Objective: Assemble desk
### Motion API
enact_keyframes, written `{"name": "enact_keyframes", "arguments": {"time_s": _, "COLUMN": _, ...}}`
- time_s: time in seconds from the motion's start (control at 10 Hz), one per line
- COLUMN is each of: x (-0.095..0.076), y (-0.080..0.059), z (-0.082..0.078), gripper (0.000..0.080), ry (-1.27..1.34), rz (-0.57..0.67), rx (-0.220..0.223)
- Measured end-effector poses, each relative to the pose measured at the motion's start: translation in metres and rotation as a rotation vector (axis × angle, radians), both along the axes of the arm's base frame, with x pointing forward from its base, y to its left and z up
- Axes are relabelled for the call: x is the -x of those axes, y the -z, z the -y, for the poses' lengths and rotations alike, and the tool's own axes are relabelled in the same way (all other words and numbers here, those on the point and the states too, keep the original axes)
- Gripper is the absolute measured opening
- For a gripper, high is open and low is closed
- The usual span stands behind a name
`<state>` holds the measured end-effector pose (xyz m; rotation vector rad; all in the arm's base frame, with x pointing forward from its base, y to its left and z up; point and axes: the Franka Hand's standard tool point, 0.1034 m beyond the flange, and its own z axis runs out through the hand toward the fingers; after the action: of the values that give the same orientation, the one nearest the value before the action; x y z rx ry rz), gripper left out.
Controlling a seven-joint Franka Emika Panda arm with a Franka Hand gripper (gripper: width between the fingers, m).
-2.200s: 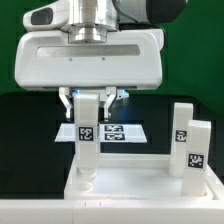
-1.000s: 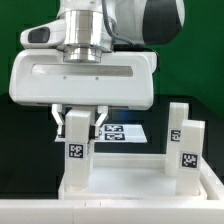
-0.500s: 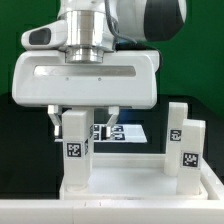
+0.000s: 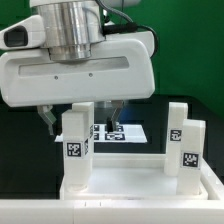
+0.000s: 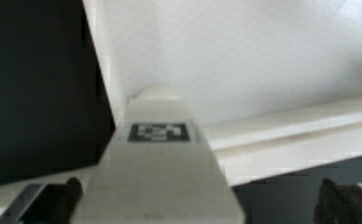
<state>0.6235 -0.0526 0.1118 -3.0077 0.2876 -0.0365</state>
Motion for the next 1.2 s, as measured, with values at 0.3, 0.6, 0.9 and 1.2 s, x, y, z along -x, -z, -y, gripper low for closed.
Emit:
{"name": "enact_keyframes", "arguments": {"time_s": 0.3, "x": -0.0022, "y": 0.0035, "z": -0.0008, "gripper": 0.0637, "ry": 0.014, "rz": 0.036, "rx": 0.017}}
{"name": "enact_keyframes", "arguments": {"time_s": 0.6, "x": -0.0020, "y": 0.0042, "z": -0.0013, "gripper": 0.0282, "ry": 0.219, "rz": 0.013, "rx": 0.002}}
{"name": "enact_keyframes", "arguments": {"time_s": 0.9, "x": -0.0025, "y": 0.0069, "z": -0.0019, "gripper": 0.0284, "ry": 0.591, "rz": -0.030, "rx": -0.028}}
{"name": "enact_keyframes", "arguments": {"time_s": 1.2, "x": -0.0053, "y": 0.0078, "z": -0.0030, "gripper": 0.0284, "ry": 1.159, "rz": -0.107, "rx": -0.123}}
